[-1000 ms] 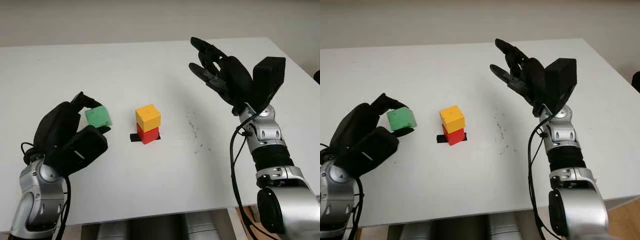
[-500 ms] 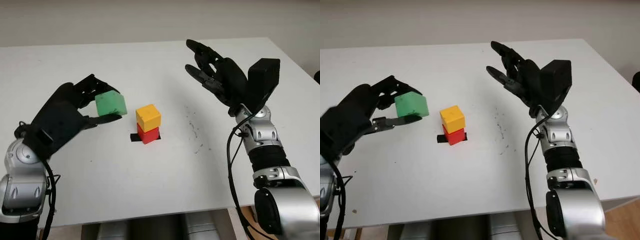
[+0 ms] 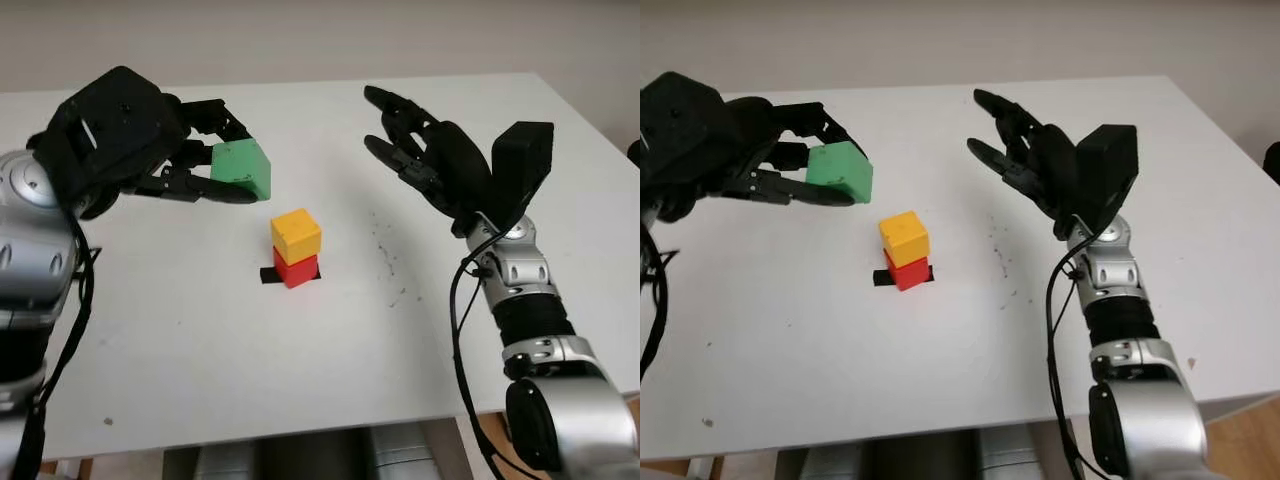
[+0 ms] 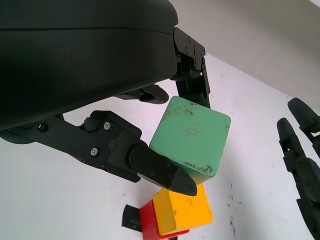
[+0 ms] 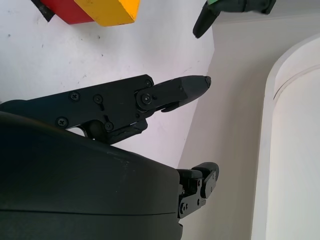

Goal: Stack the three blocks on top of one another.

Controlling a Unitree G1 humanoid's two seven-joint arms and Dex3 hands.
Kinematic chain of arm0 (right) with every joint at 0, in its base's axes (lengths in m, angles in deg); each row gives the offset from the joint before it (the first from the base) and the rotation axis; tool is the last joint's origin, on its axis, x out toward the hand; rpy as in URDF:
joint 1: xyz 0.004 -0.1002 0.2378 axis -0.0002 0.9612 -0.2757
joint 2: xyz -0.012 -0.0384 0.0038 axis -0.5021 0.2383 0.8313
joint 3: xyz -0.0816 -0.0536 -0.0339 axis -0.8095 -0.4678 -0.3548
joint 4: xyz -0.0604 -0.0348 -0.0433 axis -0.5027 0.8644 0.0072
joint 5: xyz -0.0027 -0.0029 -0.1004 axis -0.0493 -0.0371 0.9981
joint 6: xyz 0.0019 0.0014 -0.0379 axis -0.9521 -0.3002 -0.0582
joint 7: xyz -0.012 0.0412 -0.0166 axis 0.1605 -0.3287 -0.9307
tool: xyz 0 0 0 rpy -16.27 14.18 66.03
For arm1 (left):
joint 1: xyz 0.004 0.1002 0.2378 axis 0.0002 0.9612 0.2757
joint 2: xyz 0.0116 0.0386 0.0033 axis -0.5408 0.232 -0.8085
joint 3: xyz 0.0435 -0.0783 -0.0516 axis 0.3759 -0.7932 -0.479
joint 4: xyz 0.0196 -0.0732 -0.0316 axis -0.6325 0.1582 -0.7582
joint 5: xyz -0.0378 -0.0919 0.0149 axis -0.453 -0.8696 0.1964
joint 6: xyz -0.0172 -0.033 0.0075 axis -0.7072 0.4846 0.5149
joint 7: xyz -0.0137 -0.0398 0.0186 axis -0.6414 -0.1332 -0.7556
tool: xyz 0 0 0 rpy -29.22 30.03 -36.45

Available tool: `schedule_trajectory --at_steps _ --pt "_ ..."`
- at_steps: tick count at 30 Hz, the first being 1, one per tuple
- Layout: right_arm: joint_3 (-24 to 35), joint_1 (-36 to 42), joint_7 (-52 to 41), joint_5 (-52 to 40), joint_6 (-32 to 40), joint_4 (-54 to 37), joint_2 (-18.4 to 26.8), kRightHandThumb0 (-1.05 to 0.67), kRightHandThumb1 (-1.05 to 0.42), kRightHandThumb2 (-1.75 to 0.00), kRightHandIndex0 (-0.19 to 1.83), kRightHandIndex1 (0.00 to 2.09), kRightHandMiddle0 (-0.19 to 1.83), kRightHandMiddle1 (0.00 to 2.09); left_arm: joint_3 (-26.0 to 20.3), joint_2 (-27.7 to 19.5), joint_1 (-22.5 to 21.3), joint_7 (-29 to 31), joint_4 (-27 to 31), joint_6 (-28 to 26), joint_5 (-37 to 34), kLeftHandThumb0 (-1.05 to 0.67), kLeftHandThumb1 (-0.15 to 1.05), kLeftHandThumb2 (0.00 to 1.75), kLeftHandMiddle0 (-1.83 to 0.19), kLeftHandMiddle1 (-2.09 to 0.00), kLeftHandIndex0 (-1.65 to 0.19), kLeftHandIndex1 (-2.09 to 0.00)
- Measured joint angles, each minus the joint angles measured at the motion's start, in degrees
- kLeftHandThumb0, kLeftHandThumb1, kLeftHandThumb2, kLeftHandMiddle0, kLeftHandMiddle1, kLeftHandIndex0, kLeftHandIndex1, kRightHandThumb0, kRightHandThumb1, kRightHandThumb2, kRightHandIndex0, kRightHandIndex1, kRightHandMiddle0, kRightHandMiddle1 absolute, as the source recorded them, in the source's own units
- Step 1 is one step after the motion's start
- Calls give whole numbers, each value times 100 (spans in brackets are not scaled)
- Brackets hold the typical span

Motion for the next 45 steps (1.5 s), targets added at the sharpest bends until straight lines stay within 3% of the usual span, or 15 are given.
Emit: schedule_trajectory --at_steps 8,17,29,39,45 --pt "1 8 73 -1 3 -6 -49 -43 -104 -6 -3 6 12 42 549 38 -557 76 -269 -402 12 -32 105 6 -29 -3 -43 -173" --pt "-14 103 172 70 3 -144 -58 -45 -104 -6 -3 6 11 48 780 375 -526 -451 -299 -138 164 -37 102 5 -18 -2 -38 -169" --pt "-14 159 273 74 26 -180 -110 -45 -103 -5 -2 6 7 57 793 468 -261 -483 -267 240 144 -38 103 6 -13 -4 -34 -174" --pt "-15 166 300 75 61 -188 -124 -45 -102 -5 -1 6 4 61 1019 454 -349 24 -158 -455 49 -34 105 7 -15 -6 -44 -171" --pt "-44 167 348 118 61 -213 -127 -45 -103 -5 0 6 3 63 1160 367 -479 107 -162 -533 124 -32 103 5 -20 -7 -46 -166"
